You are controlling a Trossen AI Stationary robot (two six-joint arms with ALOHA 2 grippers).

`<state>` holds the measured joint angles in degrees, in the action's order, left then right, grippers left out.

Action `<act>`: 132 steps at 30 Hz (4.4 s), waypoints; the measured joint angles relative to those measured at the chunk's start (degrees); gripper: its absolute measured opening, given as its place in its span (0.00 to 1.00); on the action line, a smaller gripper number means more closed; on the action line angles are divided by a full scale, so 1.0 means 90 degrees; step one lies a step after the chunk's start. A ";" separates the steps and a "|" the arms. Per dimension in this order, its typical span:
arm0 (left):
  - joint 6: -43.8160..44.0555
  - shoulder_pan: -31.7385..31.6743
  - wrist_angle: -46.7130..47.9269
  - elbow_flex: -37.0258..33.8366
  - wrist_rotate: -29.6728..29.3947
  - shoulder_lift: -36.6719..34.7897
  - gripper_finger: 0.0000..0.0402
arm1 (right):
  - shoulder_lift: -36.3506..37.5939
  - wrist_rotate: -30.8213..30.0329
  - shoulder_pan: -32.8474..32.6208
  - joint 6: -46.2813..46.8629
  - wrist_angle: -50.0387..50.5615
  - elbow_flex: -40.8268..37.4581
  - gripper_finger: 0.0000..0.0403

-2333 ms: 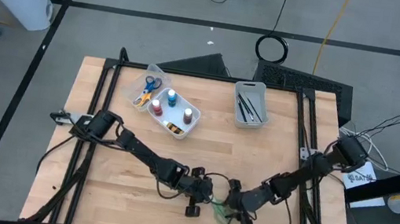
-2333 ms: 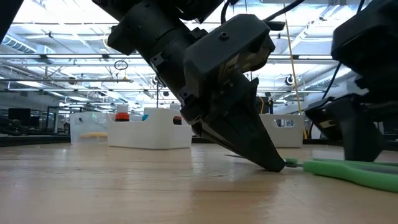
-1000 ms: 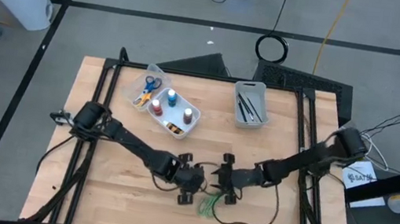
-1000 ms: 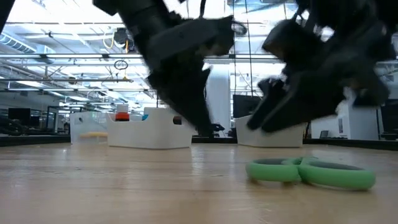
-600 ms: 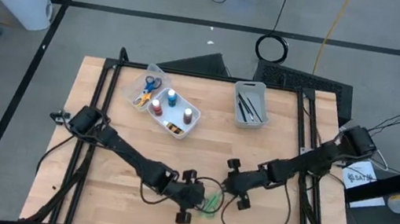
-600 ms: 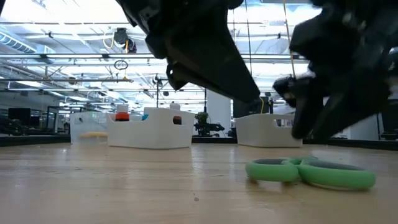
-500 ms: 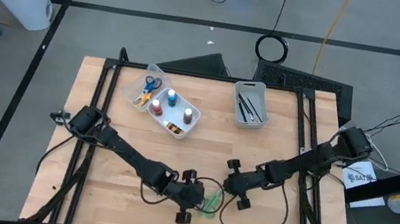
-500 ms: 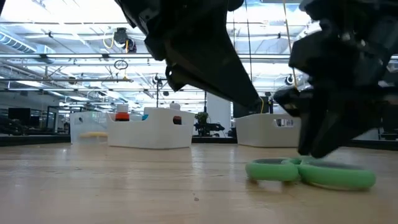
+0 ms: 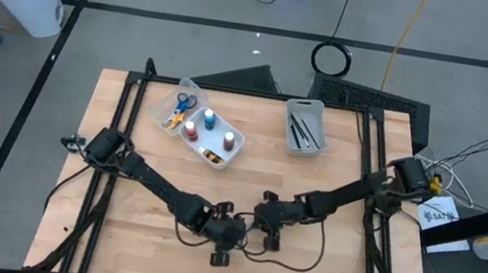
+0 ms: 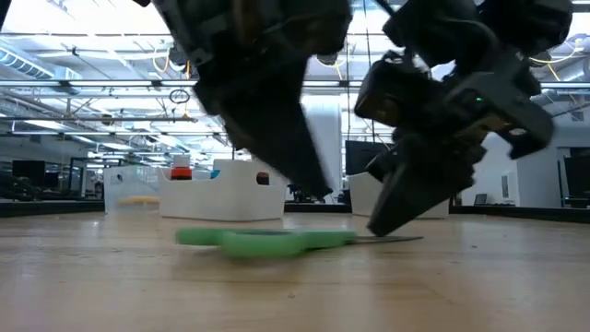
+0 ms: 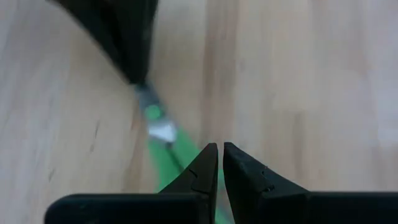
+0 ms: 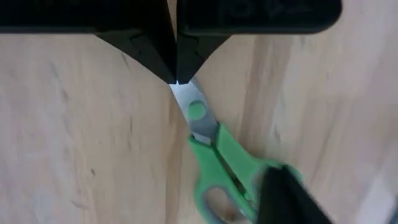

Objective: Pick & Place Paint Supplies
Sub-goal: Put the green scissors into the transparent bin

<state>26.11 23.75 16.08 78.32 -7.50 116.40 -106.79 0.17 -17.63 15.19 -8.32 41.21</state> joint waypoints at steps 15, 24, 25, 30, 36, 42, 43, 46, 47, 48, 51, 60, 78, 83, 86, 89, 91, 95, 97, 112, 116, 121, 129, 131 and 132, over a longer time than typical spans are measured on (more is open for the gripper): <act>0.1160 0.0500 0.3336 0.0005 -0.0242 -0.0152 0.09 | -0.0235 0.0131 0.0010 0.0433 -0.0814 -0.0031 0.00; 0.1248 0.0636 0.2380 -0.0080 -0.0113 -0.0077 0.09 | -0.0247 0.0026 -0.0001 0.0535 -0.1017 -0.0051 0.00; 0.1246 0.0618 0.2241 -0.0127 -0.0107 -0.0068 0.09 | -0.0247 -0.0044 -0.0002 0.0622 -0.1020 -0.0051 0.00; 0.0942 0.0481 0.1390 -0.0428 -0.0068 -0.0070 0.09 | -0.0254 -0.0332 -0.0007 0.1102 -0.1052 -0.0051 0.00; 0.0954 0.0354 0.0997 -0.0438 -0.0055 -0.0046 0.09 | -0.0260 -0.0822 -0.0005 0.2019 -0.1073 -0.0053 0.00; 0.0468 0.0334 0.0319 -0.0442 0.0105 -0.0010 0.09 | -0.0466 -0.1162 0.0042 0.2133 -0.1440 -0.0051 0.00; 0.0388 0.0323 0.0221 -0.0442 0.0078 -0.0010 0.09 | -0.0547 -0.1145 0.0084 0.2093 -0.1629 -0.0051 0.00; -0.0015 0.0279 -0.0100 -0.0442 0.0074 -0.0010 0.09 | -0.0822 -0.0769 0.0306 0.1974 -0.2274 -0.0051 0.00; -0.0147 0.0245 -0.0207 -0.0442 0.0072 -0.0010 0.09 | -0.0925 -0.0585 0.0394 0.1916 -0.2509 -0.0051 0.00; -0.0248 0.0207 -0.0311 -0.0442 0.0073 -0.0010 0.09 | -0.1036 -0.0460 0.0479 0.1770 -0.2709 -0.0032 0.00; -0.0468 0.0064 -0.0675 -0.0442 0.0075 -0.0010 0.09 | -0.1228 -0.0045 0.0646 0.1323 -0.3052 0.0088 0.00; -0.1036 -0.0342 -0.1042 -0.0442 0.0254 -0.0027 0.09 | -0.0572 0.0724 0.0565 0.0500 -0.2778 0.0331 0.00; -0.0026 -0.0129 0.0542 -0.0442 0.0850 -0.0063 0.13 | -0.0487 -0.0236 0.1266 0.0924 -0.1590 0.0343 0.00; 0.0247 -0.0121 0.1103 -0.0427 0.0595 -0.0119 0.29 | -0.0482 -0.0352 0.1212 0.0924 -0.1625 0.0345 0.00; 0.0240 -0.0115 0.1314 -0.0426 0.0675 -0.0129 0.39 | -0.0480 -0.0346 0.1214 0.1005 -0.1624 0.0345 0.00; 0.0172 -0.0074 0.1411 -0.0423 0.0766 -0.0131 0.45 | -0.0480 -0.0332 0.1214 0.1006 -0.1609 0.0345 0.00; 0.0114 -0.0040 0.1491 -0.0413 0.0769 -0.0131 0.48 | -0.0480 -0.0318 0.1212 0.1006 -0.1610 0.0345 0.00; 0.0072 -0.0024 0.2191 -0.0136 0.0752 -0.0119 0.48 | -0.0482 -0.0232 0.1208 0.1021 -0.1610 0.0345 0.00; 0.0078 -0.0024 0.2848 0.0112 0.0613 -0.0102 0.48 | -0.0486 -0.0178 0.1199 0.1021 -0.1608 0.0345 0.00; -0.0680 0.0006 0.3820 0.0522 -0.1000 -0.0107 0.46 | -0.0492 -0.0149 0.1190 0.1020 -0.1590 0.0345 0.00; -0.0542 0.0046 0.3826 0.0522 -0.0274 -0.0107 0.46 | -0.0492 -0.0152 0.1190 0.1007 -0.1590 0.0345 0.00; -0.0299 0.0271 0.3672 0.0267 -0.0380 -0.0114 0.46 | -0.0490 -0.0158 0.1190 0.1004 -0.1590 0.0345 0.00; -0.0029 0.0350 0.3344 -0.0571 -0.1292 -0.0152 0.46 | -0.0485 -0.0175 0.1191 0.1015 -0.1594 0.0345 0.00; -0.0172 0.0331 0.2963 -0.0710 -0.1261 -0.0159 0.46 | -0.0485 -0.0185 0.1190 0.1014 -0.1593 0.0345 0.00; -0.0303 0.0316 0.2803 -0.0779 -0.1216 -0.0165 0.46 | -0.0485 -0.0179 0.1190 0.1014 -0.1614 0.0345 0.00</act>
<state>23.39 26.59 41.31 71.31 -18.45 114.91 -111.15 -1.45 -6.92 24.32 -22.85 44.31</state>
